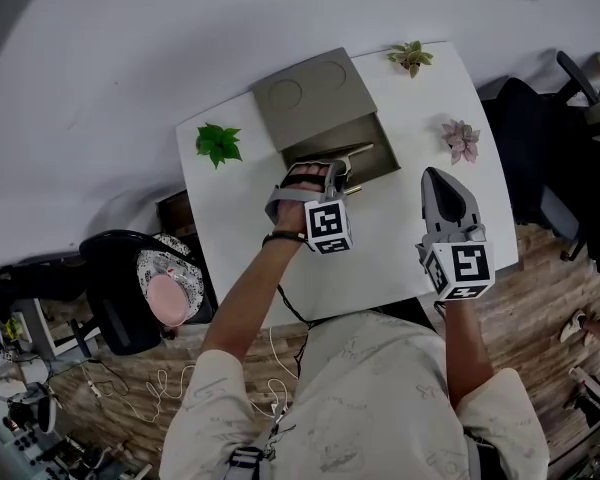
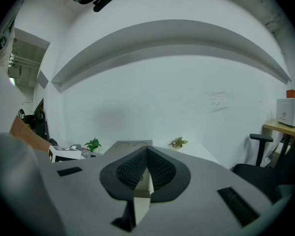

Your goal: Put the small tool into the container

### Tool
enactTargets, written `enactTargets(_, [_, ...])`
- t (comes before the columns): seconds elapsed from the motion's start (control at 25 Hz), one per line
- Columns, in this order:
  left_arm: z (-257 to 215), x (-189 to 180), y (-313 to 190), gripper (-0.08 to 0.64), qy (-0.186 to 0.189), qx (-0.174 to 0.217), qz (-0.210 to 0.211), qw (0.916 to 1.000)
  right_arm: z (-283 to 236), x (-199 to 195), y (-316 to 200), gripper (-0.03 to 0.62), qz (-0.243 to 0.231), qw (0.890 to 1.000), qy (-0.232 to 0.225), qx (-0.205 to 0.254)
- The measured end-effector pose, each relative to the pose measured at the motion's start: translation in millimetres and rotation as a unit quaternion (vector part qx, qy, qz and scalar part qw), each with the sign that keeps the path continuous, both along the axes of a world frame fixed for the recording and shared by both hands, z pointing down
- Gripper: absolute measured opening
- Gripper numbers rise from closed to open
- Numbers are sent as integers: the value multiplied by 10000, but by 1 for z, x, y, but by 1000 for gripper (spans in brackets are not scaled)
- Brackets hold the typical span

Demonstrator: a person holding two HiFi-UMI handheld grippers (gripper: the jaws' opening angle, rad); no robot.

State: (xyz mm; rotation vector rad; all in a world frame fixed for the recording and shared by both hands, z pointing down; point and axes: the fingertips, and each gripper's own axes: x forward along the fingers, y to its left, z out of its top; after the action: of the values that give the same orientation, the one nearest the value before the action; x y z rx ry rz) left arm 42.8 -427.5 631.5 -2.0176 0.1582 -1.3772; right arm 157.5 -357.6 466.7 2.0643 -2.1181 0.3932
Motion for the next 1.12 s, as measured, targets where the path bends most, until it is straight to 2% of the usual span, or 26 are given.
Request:
enactTargets(0.56, [-2,-6,0,112,-157,-91,-123,9998,0,6,1,15,-16,9999,-110,78])
enactTargets(1.12, [-13,-21,8,130,-343,64,-323,9989,-12,6,10,15,-170,9995,-115,244])
